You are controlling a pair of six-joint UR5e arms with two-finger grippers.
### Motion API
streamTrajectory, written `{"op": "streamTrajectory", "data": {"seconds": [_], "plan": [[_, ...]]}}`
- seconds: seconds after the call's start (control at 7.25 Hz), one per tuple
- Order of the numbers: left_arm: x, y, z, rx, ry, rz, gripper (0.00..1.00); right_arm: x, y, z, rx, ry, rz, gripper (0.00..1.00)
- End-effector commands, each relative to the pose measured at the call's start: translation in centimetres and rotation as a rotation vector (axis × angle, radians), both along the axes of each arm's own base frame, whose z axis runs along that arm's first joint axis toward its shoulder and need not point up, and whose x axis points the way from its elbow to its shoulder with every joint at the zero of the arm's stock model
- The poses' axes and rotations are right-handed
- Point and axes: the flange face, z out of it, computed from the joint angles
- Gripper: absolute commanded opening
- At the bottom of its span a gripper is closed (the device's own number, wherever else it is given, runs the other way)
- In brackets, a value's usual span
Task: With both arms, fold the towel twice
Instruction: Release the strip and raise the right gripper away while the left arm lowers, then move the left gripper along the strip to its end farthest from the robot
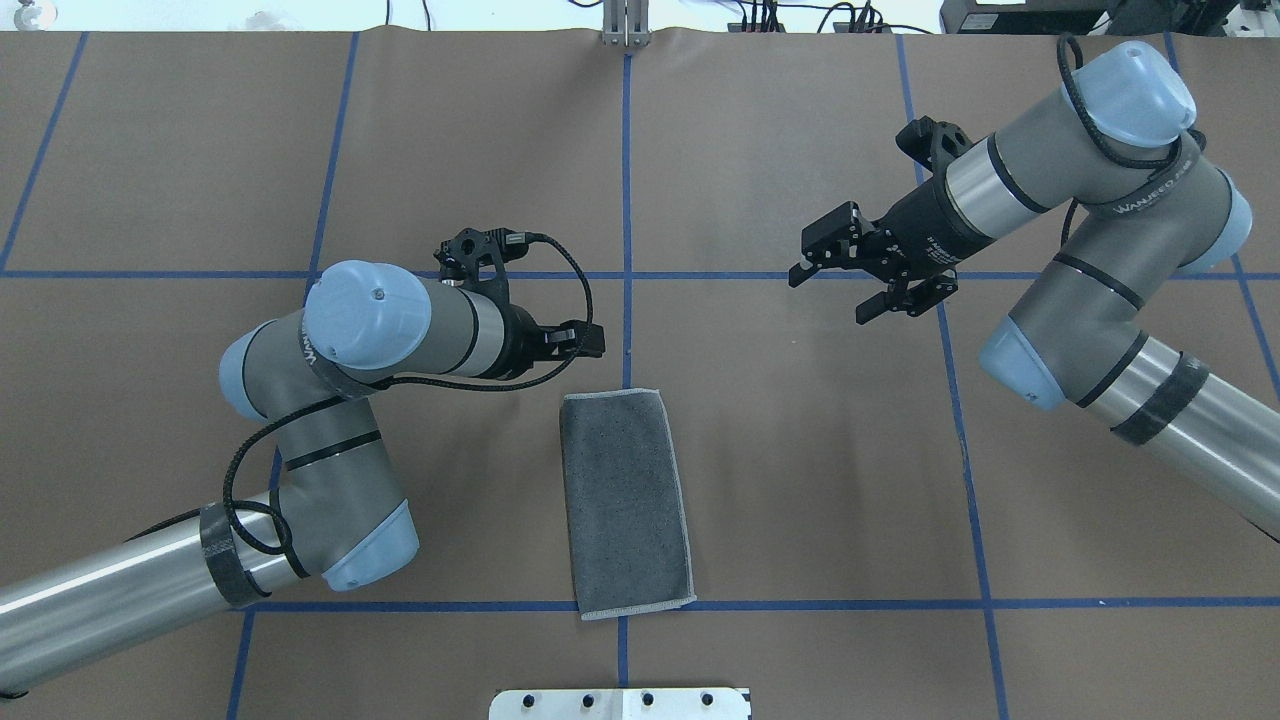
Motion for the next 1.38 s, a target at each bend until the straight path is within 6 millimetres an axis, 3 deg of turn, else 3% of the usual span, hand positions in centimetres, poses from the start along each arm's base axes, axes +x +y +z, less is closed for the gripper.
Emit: {"op": "streamTrajectory", "data": {"seconds": [0.0,0.41,0.83,1.24], "plan": [[1.4,2.0,0.5,0.034,-0.019,0.010,0.86,-0.1,-0.7,0.9,0.017,0.017,0.014,1.00],[2.1,2.8,0.8,0.032,-0.025,0.023,0.73,-0.1,-0.9,0.8,0.018,0.016,0.016,1.00],[3.0,3.3,1.4,0.023,-0.045,0.034,0.68,0.0,-1.1,0.7,0.016,0.016,0.018,1.00],[3.5,4.0,1.4,0.022,-0.046,0.048,0.48,0.0,-1.1,0.7,0.016,0.016,0.018,1.00]]}}
